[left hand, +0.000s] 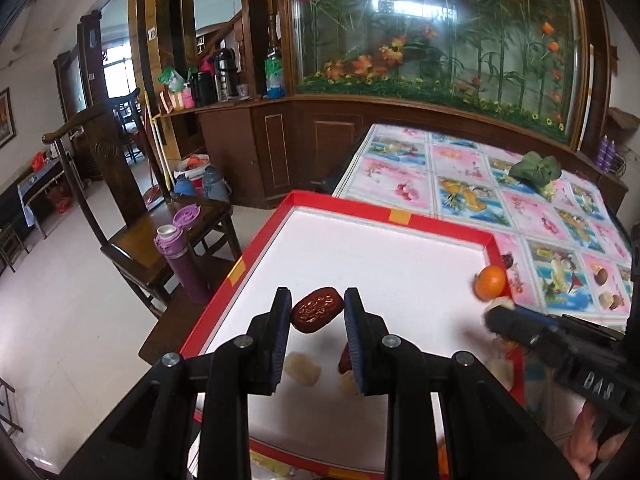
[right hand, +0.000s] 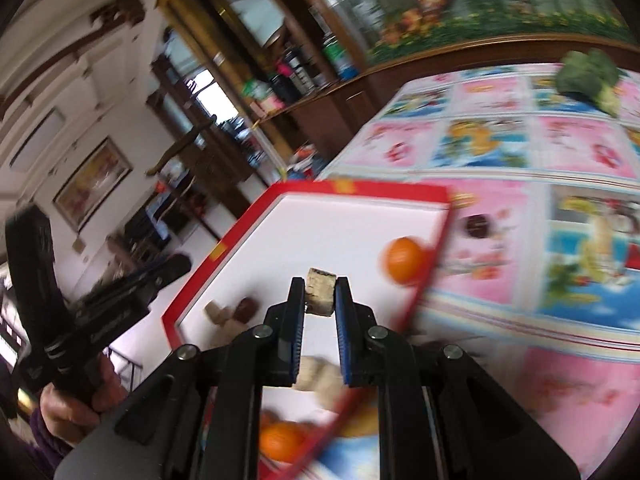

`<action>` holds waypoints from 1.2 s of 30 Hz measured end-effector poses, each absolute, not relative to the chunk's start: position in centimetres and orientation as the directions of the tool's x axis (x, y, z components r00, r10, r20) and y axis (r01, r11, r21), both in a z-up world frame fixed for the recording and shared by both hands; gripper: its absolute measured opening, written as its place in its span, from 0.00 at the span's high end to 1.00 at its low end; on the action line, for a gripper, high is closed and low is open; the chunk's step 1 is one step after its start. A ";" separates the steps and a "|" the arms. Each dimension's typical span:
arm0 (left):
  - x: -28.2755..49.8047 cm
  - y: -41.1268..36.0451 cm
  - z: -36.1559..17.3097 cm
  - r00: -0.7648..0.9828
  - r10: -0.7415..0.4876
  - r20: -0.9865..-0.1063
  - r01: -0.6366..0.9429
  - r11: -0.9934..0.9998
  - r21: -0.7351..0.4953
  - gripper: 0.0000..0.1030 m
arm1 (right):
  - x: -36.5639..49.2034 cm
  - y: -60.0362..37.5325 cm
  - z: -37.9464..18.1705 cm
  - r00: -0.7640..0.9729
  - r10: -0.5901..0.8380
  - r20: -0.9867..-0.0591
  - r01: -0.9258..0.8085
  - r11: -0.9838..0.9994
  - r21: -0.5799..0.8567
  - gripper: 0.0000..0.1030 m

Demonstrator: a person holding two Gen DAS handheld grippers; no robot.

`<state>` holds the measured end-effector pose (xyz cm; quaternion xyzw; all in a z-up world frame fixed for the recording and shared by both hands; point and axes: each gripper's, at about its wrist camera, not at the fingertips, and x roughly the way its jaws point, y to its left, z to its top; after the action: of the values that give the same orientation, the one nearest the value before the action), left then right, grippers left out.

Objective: Organize fruits
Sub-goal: 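Carry the date and the cube into the red tray and open both tools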

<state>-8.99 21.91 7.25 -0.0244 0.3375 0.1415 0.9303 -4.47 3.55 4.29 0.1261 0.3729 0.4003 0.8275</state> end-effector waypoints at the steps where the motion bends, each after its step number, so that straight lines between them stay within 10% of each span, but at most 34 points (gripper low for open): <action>1: -8.9 22.0 6.9 0.728 0.246 -0.640 -0.277 0.959 0.053 0.75 | -4.9 4.5 4.2 0.392 0.758 -0.521 -0.584 0.643 0.496 0.84; 36: -8.6 23.0 4.0 0.653 0.261 -0.711 -0.280 0.955 0.093 0.75 | -5.3 11.0 1.8 0.304 0.652 -0.694 -0.609 0.693 0.385 0.83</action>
<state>-8.56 22.98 3.97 -0.0124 0.3893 0.1488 0.9089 -5.30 11.01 1.85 0.0244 0.4418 0.3908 0.8072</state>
